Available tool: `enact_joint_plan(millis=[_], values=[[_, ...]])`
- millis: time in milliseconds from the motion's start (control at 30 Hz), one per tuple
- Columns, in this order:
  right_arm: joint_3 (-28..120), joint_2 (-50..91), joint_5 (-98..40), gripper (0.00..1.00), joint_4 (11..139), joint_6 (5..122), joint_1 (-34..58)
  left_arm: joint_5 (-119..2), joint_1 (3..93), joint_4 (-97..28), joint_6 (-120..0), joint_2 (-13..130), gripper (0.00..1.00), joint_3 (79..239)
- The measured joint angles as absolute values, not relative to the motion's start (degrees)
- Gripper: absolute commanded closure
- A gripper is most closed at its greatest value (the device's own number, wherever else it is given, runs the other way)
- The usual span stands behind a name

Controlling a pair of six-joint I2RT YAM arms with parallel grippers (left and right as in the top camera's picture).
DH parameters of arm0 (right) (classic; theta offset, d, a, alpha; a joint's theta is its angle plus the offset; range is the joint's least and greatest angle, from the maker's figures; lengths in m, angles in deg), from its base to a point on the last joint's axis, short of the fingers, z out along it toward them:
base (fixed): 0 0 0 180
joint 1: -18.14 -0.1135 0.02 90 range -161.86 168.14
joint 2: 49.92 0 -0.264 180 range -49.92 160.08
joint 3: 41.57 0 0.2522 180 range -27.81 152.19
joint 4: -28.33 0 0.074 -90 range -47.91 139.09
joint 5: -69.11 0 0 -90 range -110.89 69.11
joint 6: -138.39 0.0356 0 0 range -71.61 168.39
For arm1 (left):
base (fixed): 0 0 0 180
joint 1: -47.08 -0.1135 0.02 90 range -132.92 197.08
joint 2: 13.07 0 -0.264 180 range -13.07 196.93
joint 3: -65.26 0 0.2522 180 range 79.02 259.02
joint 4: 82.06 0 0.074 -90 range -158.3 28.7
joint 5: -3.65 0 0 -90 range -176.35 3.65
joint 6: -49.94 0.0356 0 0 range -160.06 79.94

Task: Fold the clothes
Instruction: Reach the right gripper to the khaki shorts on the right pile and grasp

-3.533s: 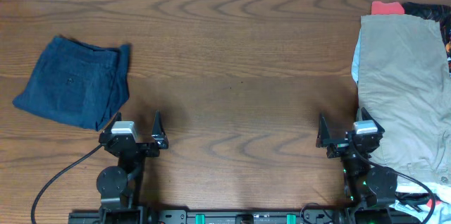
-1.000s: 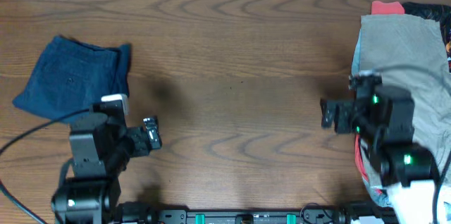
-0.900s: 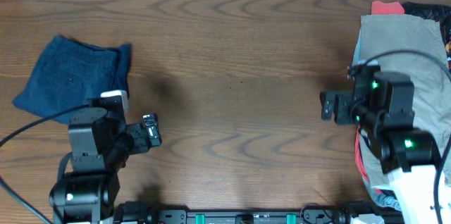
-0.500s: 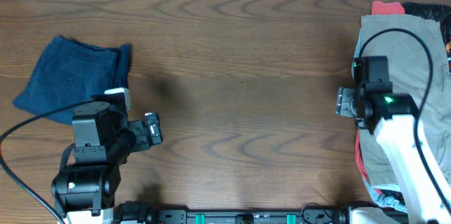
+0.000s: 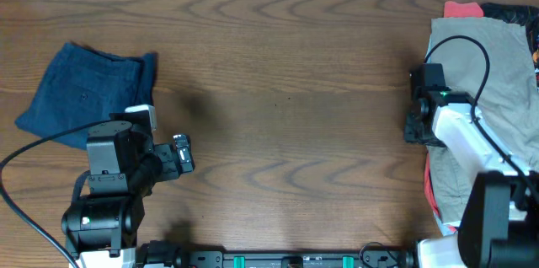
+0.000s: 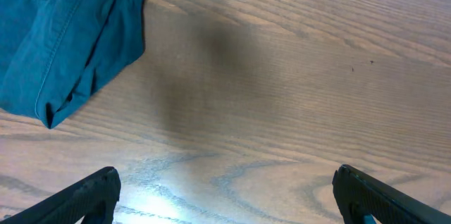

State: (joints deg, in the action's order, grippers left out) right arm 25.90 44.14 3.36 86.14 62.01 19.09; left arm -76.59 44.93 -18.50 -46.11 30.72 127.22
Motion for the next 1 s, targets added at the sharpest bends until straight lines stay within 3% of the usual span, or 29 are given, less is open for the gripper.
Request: enact_joint_plan(millis=[100,233,267,733,1000], values=[[25.9,45.73,3.56,0.65,86.05,62.32,20.27,-76.57,44.93,-18.5,-46.11,30.72,0.02,127.22],[25.9,46.83,3.82,0.95,85.99,62.34,20.97,-76.44,44.93,-18.5,-46.11,30.72,0.02,127.22],[25.9,46.89,3.88,0.99,85.99,62.56,20.97,-76.41,44.93,-18.5,-46.11,30.72,0.02,127.22],[34.73,43.72,0.69,0.99,96.83,62.01,20.97,-76.39,44.93,-18.5,-46.11,30.72,0.02,127.22],[41.64,35.72,-10.34,0.99,97.77,55.87,21.78,-76.39,44.93,-18.52,-46.11,30.72,0.02,127.22]])
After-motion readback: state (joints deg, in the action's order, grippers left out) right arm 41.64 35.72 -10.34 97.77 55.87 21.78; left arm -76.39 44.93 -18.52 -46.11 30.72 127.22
